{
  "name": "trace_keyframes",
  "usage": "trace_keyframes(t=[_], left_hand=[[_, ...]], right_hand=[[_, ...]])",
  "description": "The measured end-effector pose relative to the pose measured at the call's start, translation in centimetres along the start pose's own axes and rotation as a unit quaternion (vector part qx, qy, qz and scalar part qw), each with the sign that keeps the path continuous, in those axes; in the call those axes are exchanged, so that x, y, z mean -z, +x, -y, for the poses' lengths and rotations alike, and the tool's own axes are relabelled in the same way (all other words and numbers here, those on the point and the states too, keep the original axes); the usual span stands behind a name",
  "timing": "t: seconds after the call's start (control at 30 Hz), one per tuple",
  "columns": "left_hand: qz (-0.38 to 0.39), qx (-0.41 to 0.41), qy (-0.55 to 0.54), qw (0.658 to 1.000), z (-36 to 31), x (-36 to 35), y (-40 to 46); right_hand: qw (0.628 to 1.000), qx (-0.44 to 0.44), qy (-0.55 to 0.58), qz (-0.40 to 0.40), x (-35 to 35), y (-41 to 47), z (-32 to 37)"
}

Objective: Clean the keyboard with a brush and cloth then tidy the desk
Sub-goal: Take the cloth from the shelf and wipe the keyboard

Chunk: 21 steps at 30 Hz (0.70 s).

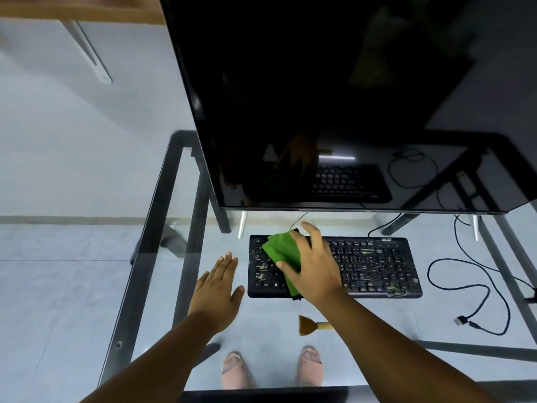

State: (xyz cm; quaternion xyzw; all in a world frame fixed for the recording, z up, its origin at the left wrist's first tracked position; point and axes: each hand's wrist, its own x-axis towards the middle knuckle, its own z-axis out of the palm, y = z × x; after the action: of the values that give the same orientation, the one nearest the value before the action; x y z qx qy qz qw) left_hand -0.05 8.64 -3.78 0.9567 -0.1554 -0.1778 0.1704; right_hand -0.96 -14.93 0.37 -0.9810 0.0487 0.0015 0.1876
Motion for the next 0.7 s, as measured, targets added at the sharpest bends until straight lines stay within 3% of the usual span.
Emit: trace_keyframes(t=[0.13,0.3,0.5,0.7], left_hand=[[0.001,-0.010,-0.002,1.000,0.3,0.0,0.0],[0.015,-0.015,0.014,1.000,0.7,0.0,0.0],[0.015,-0.023,0.015,1.000,0.3,-0.1,-0.1],[0.005,-0.027,0.039,0.999,-0.6,-0.4,0.1]], right_hand=[[0.991,0.086,-0.070,0.075,-0.5,-0.9,0.3],[0.992,0.047,-0.050,0.107,-0.7,-0.3,0.6],[0.996,-0.031,-0.010,0.084,-0.8,1.4,1.0],[0.988,0.065,-0.016,0.136,-1.2,2.6,2.2]])
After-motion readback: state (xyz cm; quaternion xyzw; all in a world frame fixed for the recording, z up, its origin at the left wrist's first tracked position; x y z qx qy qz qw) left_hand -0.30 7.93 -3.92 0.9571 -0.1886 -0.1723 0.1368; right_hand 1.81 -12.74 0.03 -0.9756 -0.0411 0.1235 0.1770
